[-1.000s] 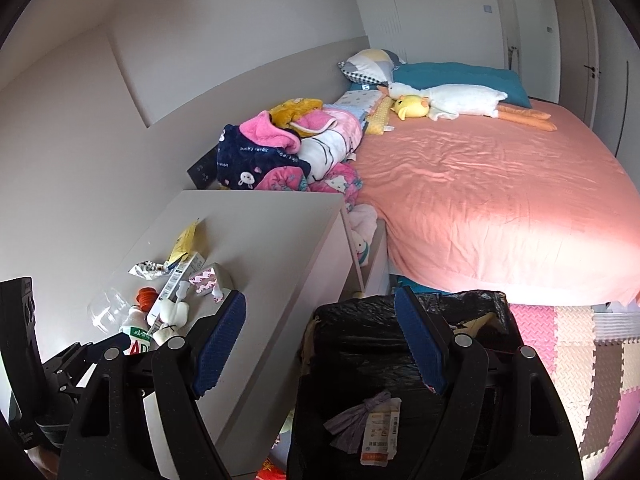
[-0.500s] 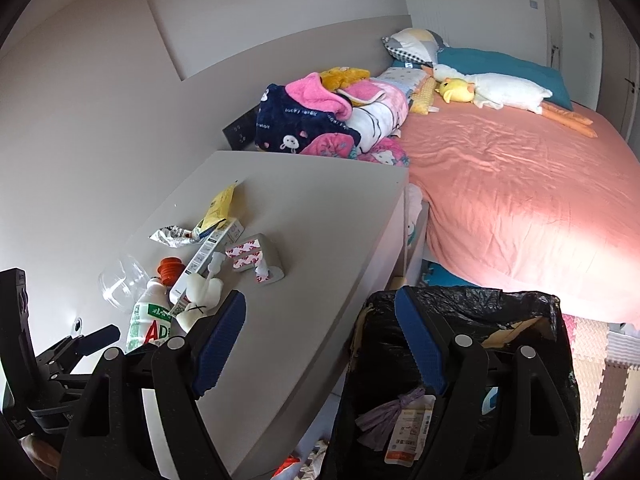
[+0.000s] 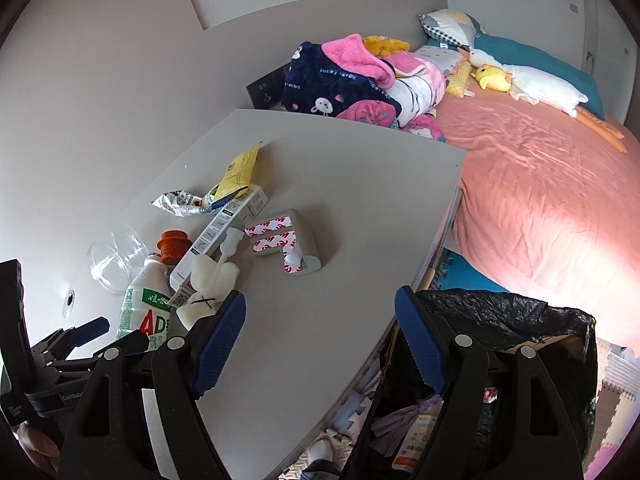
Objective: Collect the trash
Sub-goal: 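Move both tools back over the table toward the remaining trash, then grasp the white green-label drink bottle with the left tool while the right tool grasps the grey-and-pink holder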
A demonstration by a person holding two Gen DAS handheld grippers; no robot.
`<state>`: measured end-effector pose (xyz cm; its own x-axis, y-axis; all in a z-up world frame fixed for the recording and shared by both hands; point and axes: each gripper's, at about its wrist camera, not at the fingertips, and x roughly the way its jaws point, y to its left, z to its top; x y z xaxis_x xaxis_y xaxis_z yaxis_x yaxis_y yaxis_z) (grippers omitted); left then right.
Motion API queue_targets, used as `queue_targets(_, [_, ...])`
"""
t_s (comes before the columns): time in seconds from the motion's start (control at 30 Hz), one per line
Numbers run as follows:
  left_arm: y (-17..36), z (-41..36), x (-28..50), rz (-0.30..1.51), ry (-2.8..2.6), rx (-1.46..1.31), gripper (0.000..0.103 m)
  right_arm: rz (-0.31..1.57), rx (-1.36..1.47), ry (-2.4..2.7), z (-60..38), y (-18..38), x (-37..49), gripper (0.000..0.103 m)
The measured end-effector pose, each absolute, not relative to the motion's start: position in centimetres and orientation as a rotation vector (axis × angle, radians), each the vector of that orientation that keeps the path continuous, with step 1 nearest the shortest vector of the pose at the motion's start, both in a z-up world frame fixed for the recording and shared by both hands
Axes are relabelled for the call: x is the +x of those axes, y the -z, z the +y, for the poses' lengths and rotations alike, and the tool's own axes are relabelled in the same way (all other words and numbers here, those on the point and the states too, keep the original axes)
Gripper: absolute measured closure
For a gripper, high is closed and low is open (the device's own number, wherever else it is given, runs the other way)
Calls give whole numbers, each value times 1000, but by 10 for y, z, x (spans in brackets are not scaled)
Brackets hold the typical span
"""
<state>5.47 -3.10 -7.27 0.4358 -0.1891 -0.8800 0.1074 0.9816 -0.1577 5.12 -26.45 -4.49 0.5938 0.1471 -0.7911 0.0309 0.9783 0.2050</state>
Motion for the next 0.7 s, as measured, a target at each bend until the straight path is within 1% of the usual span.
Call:
queue_targets(0.07, [79,-27,61,1122,166,-93,7,948,193,-72,-260,51,61,26])
queue_targets(0.13, [86,-22,66,1140,151,-105,9,962,186,-76,-257,57,71,25])
queue_targets(0.2, [91,-19,71,1167,147,-115,20,975,179,-75,-254,64,81,26])
queue_targets(0.23, [93,-18,73,1178,145,-122,22,981,177,-74,-253,68,86,25])
queue_targets(0.27, [95,-18,75,1186,149,-128,26,988,176,-74,-252,71,92,26])
queue_targets(0.3, [96,-17,76,1191,155,-132,34,995,178,-76,-251,74,97,26])
queue_targets(0.4, [99,-16,78,1196,175,-152,47,1002,179,-81,-249,81,109,26])
queue_targets(0.6, [99,-11,80,1193,179,-154,47,1013,191,-111,-244,91,129,26])
queue_targets(0.67, [99,-11,81,1190,171,-140,47,1026,197,-115,-244,96,136,29])
queue_targets(0.7, [100,-11,81,1187,166,-127,47,1036,200,-118,-243,99,139,33])
